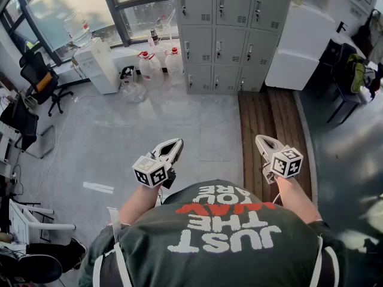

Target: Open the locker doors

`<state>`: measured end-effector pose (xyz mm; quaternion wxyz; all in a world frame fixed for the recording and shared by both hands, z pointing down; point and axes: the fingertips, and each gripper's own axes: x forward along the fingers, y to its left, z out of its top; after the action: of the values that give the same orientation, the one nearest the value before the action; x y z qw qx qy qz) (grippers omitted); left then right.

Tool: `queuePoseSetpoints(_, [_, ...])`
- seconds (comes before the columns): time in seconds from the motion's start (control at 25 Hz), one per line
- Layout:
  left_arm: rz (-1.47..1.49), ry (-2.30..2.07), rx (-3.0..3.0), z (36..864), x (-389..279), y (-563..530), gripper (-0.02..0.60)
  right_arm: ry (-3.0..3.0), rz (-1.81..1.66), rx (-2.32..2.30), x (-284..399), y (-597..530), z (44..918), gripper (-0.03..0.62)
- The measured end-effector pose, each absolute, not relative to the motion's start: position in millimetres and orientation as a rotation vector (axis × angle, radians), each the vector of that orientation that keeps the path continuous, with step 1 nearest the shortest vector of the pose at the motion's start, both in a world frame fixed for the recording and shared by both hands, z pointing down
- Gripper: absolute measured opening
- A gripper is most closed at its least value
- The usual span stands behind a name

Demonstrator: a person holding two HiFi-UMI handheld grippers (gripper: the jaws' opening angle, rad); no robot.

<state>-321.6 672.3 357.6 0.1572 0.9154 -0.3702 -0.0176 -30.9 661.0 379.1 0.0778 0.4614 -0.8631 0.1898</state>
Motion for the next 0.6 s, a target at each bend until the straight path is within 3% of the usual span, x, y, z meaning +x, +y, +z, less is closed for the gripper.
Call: queuePoseSetpoints(0.6, [-0.034, -1.069, 2.608, 357, -303, 661, 0.008, -2.628, 0.667, 1.4, -11, 650, 379, 0.035])
